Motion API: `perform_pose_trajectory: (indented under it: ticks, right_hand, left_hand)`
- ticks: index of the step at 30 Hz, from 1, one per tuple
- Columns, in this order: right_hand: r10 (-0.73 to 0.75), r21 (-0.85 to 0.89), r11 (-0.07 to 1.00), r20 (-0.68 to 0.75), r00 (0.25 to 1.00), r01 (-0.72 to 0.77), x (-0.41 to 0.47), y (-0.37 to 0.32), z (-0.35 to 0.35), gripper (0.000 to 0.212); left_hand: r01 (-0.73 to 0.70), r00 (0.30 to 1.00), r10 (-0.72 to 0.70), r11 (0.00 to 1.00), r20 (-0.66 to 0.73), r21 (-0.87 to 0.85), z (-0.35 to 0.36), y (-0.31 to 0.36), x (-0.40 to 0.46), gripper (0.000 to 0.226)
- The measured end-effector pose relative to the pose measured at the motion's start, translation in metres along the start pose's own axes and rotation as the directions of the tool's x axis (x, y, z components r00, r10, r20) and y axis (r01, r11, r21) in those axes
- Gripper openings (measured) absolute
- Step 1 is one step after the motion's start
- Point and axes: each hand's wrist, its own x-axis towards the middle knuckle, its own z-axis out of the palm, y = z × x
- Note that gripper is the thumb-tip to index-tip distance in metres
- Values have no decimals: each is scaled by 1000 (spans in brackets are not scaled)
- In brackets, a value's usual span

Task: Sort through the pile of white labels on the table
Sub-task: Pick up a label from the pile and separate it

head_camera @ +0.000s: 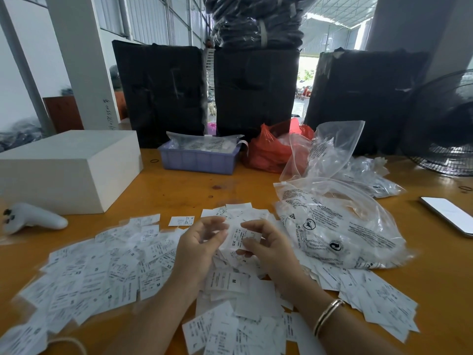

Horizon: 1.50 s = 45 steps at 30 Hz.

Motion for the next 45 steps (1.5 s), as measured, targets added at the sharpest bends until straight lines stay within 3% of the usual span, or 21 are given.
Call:
perform_pose_trajectory:
  ticks: [14, 17, 19, 23, 27, 30, 35, 41, 43, 45]
  right_hand:
    - [-98, -166, 980, 62, 993, 107, 0, 0, 2, 43]
    - [-85, -124, 988, 45, 995, 90, 2, 4, 4, 44]
    - [-69, -56, 996, -46, 997, 67, 3, 3, 1, 29]
    - [-46, -68, 997, -90, 995, 40, 4, 2, -4, 9]
    - [-74, -61, 996, -86, 994, 69, 5, 4, -2, 22]
    - [-47, -48, 998, -109, 993, 42, 5, 3, -4, 19]
    - [29, -114, 993, 60, 998, -22, 3, 0, 0, 29]
    - [99, -82, 993, 143, 985, -88, 2, -1, -6, 38]
    - [62, -90, 995, 97, 993, -54, 4, -3, -8, 39]
    - [-18, -40, 999, -37, 999, 17, 7, -9, -14, 40]
  left_hand:
    - [-19, 985, 1, 995, 175, 102, 2, -2, -3, 16]
    - [27, 996, -32, 998, 86, 54, 0, -2, -1, 16]
    - [67, 997, -67, 998, 25, 0, -1, -1, 1, 16]
    - [55, 996, -59, 996, 61, 68, -1, 1, -1, 19]
    - [10, 997, -22, 988, 74, 155, 1, 2, -2, 21]
    - [2, 998, -18, 974, 64, 229, -1, 3, -1, 22]
    - [-66, 994, 40, 964, 106, 258, -3, 2, -2, 19]
    - [-154, 983, 119, 948, 140, 277, -1, 1, -2, 17]
    - [-160, 986, 141, 944, 88, 288, -2, 1, -1, 19]
    - [-151, 987, 161, 937, -5, 315, -6, 1, 1, 17]
